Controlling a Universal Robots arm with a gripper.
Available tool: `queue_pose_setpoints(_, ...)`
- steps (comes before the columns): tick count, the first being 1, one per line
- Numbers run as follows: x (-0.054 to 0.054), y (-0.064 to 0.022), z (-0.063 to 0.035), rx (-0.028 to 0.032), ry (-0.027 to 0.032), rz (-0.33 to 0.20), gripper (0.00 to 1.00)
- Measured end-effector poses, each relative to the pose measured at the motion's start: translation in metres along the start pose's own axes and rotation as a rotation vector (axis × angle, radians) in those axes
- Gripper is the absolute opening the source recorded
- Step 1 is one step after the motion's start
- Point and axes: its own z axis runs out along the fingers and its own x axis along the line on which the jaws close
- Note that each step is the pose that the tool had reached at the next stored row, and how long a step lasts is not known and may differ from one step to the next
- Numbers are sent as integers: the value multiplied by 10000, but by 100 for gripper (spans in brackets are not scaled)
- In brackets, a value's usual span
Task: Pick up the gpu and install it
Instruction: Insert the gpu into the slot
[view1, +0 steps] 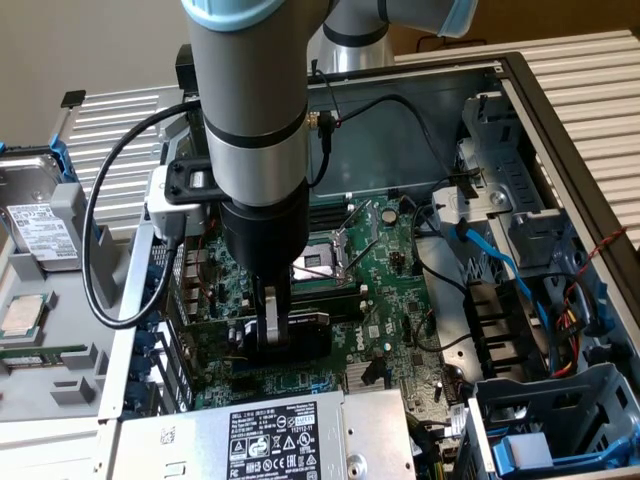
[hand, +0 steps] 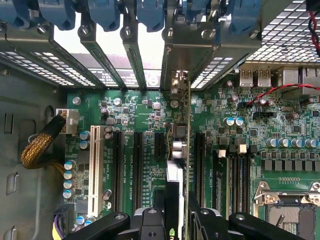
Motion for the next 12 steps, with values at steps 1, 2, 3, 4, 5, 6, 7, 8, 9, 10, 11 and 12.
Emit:
queue_pose_setpoints(1,0,0,0,0,0,0,27)
queue_pose_setpoints(2,0,0,0,0,0,0,27)
queue_pose_setpoints(3,0,0,0,0,0,1,27)
queue_pose_setpoints(4,0,0,0,0,-1,0,27)
queue_pose_setpoints(5,0,0,1,-1,1,0,27)
queue_pose_setpoints(6,0,0,3,-2,3,0,27)
queue_pose_setpoints(7,0,0,4,-2,3,0,27)
queue_pose_setpoints(8,0,0,5,-1,3,0,27)
queue_pose_setpoints(9,0,0,6,0,2,0,27)
queue_pose_setpoints(10,0,0,7,1,1,0,27)
queue_pose_setpoints(11,0,0,7,1,1,0,27)
queue_pose_setpoints(12,0,0,7,1,1,0,27)
